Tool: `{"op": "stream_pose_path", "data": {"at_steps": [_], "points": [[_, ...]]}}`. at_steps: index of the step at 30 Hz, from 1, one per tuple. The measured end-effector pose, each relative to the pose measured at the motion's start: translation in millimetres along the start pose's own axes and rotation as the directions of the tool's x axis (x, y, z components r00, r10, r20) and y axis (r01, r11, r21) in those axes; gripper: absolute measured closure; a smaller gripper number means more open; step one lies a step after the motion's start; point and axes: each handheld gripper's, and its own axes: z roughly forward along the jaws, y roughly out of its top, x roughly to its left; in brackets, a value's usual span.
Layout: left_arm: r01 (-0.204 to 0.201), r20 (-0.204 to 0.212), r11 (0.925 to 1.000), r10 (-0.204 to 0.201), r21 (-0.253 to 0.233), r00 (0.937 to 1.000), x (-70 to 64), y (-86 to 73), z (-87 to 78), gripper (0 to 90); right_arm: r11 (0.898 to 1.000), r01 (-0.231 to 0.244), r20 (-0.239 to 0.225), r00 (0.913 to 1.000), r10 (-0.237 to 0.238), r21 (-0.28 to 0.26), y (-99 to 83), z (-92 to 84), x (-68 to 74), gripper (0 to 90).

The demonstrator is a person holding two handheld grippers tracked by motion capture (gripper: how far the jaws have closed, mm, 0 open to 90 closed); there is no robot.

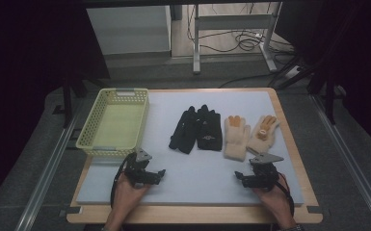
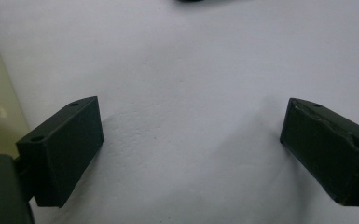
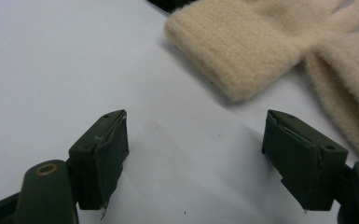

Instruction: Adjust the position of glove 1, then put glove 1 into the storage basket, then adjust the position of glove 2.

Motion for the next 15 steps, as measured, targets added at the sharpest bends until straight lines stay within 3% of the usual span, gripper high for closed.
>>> {"op": "stream_pose_path", "data": {"at_steps": [15], "points": [[0.000, 0.001, 1.0000, 0.000, 0.000, 1.0000, 0.1, 0.0, 0.0, 6.0, 1.000, -0.003, 0.004, 1.0000, 0.003, 0.004, 0.2, 0.2, 0.2, 20.0]]}}
